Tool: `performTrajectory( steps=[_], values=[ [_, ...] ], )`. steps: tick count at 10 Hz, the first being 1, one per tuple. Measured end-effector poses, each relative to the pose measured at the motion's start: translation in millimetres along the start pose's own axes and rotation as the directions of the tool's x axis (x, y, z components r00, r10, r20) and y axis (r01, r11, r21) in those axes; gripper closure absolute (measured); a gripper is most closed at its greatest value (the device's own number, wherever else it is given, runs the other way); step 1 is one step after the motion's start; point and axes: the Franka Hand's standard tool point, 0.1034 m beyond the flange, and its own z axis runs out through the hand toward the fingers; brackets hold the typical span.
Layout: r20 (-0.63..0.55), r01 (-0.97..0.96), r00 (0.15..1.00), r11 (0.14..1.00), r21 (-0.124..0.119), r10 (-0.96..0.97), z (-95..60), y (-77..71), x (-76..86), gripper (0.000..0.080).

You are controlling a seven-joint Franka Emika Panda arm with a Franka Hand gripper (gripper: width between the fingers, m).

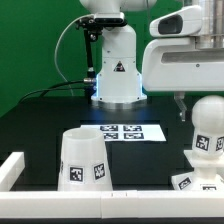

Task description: Assemble lamp

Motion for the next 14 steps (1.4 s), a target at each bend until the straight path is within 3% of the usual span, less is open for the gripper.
performTrajectory(
  steps=[3,5,7,9,10,11,12,14],
  values=[
    [-0.008,-0.451,0.892,0.892,0.001,0.451,0.3,-0.3,-0.4,0.0225],
    [0.006,-0.673,0.74,0.74,0.024,0.673,1.1,-0.2,0.5,0.0223],
    [0.048,-0.846,0.533,0.531,0.047,0.845,1.3,0.6,1.2,0.0223],
    [0.047,-0.826,0.563,0.561,0.047,0.825,2.4,0.3,0.4,0.0223],
    [0.038,-0.775,0.632,0.631,0.042,0.774,2.6,1.5,0.1,0.0127],
    [0.029,-0.643,0.766,0.766,0.026,0.642,1.4,2.9,-0.2,0.0107],
    [0.023,-0.455,0.89,0.89,0.03,0.455,-1.2,4.1,2.7,0.0107],
    [0.011,-0.292,0.957,0.956,0.031,0.291,-1.6,2.7,2.2,0.0101]
  ],
)
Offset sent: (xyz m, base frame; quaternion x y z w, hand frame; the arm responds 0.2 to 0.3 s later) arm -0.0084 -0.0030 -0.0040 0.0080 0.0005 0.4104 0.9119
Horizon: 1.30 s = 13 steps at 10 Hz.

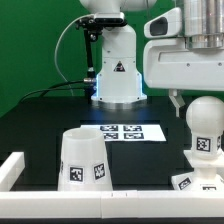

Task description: Assemble lamp

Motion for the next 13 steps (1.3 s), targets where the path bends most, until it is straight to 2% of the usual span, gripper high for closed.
performTrajectory(
  steps=[2,3,5,6,8,9,11,13],
  values=[
    [0.0,0.112,0.994,0.994,-0.002,-0.112,0.6,1.8,1.3,0.0101],
    [-0.01,0.25,0.968,0.968,-0.017,-0.25,0.8,2.8,2.4,0.0101],
    [-0.047,0.555,0.828,0.829,-0.066,-0.559,4.3,4.8,5.7,0.0101],
    [-0.061,0.593,0.8,0.802,-0.077,-0.597,7.6,4.6,3.3,0.0101],
    [-0.061,0.562,0.822,0.823,-0.076,-0.567,7.4,5.5,4.0,0.0111],
    [-0.064,0.537,0.838,0.84,-0.073,-0.542,7.5,5.5,4.0,0.0228],
    [-0.075,0.386,0.918,0.92,-0.062,-0.39,7.5,6.9,5.1,0.0226],
    [-0.09,0.15,0.984,0.987,-0.051,-0.154,7.5,8.6,5.2,0.0226]
  ],
)
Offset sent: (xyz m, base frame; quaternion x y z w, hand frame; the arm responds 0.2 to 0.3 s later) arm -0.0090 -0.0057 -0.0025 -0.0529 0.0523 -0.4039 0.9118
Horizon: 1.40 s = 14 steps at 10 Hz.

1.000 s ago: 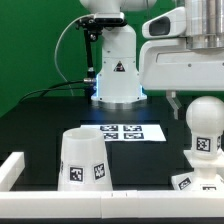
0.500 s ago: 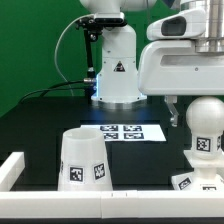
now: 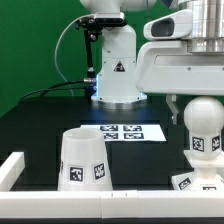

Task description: Assemble lamp

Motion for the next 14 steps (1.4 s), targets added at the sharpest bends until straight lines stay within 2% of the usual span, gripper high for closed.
performTrajectory(
  steps=[1,3,5,7,8,9,10,11,13,14],
  values=[
    [0.003,-0.118,0.993,0.993,-0.003,0.118,0.1,1.1,-0.7,0.0226],
    [0.027,-0.405,0.914,0.914,0.003,0.405,1.2,2.3,-3.3,0.0225],
    [0.075,-0.7,0.713,0.713,0.029,0.697,2.3,-3.1,-2.8,0.0225],
    [0.139,-0.826,0.562,0.563,0.037,0.816,1.1,-1.1,1.9,0.0225],
    [0.156,-0.853,0.519,0.521,0.031,0.84,2.1,1.2,2.0,0.0225],
    [0.156,-0.846,0.53,0.532,0.032,0.833,2.3,-0.7,0.4,0.0225],
    [0.155,-0.807,0.587,0.589,0.036,0.795,2.7,-0.1,-0.6,0.0164],
    [0.165,-0.731,0.675,0.682,0.021,0.719,4.8,2.2,-6.7,0.0113],
    [0.196,-0.448,0.88,0.893,0.039,0.433,1.2,0.6,-11.5,0.0104],
    [0.211,-0.339,0.923,0.939,0.054,0.321,-2.8,-2.4,-11.2,0.0101]
  ],
)
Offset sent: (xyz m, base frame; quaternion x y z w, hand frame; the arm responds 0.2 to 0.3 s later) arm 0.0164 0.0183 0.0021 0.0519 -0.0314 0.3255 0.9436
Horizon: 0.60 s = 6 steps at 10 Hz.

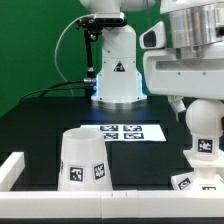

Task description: Assemble lamp

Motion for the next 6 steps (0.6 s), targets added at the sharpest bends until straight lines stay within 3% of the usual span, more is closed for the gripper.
performTrajectory(
  steps=[3,4,5,6],
  values=[
    [-0.015,0.143,0.99,0.99,0.0,-0.143,0.6,1.5,3.2,0.0101],
    [-0.02,0.254,0.967,0.967,-0.014,-0.254,0.6,1.6,3.0,0.0101],
    [-0.027,0.403,0.914,0.914,-0.04,-0.405,0.9,-0.1,1.1,0.0101],
    [-0.043,0.651,0.755,0.755,-0.074,-0.655,-1.0,-4.6,4.1,0.0101]
  ],
)
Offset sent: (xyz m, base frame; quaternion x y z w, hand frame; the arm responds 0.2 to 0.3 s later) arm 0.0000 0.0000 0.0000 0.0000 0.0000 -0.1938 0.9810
